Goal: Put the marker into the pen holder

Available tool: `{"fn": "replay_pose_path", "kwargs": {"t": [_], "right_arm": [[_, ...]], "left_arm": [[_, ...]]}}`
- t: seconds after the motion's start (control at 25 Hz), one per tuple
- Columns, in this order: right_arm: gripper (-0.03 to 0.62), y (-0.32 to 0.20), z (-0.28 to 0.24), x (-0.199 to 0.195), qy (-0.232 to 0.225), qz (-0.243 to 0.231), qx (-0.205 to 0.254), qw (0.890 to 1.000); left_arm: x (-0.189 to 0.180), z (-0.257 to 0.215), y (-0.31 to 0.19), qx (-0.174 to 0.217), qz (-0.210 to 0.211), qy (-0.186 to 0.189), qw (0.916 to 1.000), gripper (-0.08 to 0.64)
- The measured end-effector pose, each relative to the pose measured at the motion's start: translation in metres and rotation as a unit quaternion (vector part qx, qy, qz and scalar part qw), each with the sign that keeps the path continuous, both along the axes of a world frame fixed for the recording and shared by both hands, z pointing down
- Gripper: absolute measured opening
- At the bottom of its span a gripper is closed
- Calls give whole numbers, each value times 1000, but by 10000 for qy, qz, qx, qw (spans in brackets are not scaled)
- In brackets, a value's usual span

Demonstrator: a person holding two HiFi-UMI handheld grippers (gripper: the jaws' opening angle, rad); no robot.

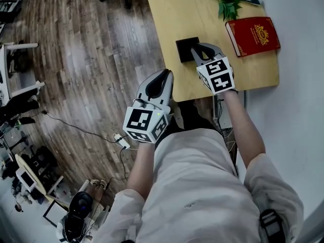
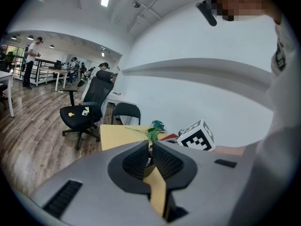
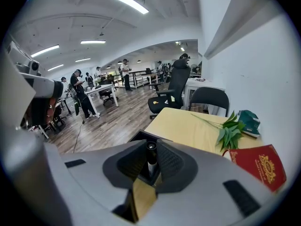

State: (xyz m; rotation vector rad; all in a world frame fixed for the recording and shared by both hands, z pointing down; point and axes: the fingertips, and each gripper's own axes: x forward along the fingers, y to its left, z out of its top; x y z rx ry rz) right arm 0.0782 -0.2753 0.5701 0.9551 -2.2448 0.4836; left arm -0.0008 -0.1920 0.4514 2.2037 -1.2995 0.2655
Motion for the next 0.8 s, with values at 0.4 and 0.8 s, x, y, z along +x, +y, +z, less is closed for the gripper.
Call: {"fn": "replay_pose_path", "kwargs": {"t": [0.4,0.8], "right_arm": [[63,-4,5,-3,47,-31,47,10000],[64,-16,9,-5,160,-48,188,9997]], "left_arm": [[0,0,1,1,-17,-19,10000,28],[0,0,-1,-13,-51,-22,10000,28]]}}
